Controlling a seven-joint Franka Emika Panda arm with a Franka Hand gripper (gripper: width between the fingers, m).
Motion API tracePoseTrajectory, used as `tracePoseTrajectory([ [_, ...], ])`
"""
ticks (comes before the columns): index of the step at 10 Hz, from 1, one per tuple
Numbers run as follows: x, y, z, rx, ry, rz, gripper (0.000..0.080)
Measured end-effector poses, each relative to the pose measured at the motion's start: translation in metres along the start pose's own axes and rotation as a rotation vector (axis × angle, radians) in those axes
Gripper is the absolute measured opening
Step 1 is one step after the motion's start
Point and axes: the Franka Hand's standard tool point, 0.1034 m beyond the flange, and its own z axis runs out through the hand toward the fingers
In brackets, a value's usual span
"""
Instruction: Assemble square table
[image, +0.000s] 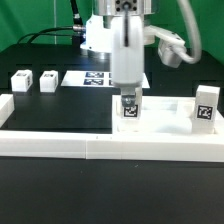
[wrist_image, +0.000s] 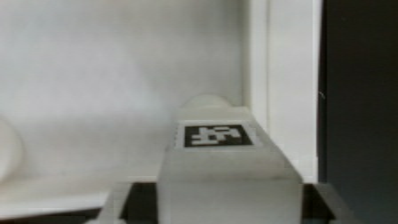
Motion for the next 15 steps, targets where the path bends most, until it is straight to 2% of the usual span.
tracePoseTrajectory([
  [3,0.0009,0.0002,0.0003,0.001,-0.014,0.108,0.0291],
  [5,0.0011,0.0003,0.0006,0.001,-0.014,0.079,0.0544],
  [6,0.0033,-0.0015,0.0001,0.012,-0.012,-0.126,0.0616],
  [7,0.0036,-0.0024,0.0006,0.024,-0.009,-0.329,0.0616],
  [8,0.0010,-0.0009,0.0013,0.022,-0.013,-0.496,0.0644],
  [12,0.0030,-0.0013,0.0015,0.022,-0.006,-0.730,0.0649],
  [15,-0.0033,0.0008,0.0026,-0.006,0.027,-1.273,0.0649],
])
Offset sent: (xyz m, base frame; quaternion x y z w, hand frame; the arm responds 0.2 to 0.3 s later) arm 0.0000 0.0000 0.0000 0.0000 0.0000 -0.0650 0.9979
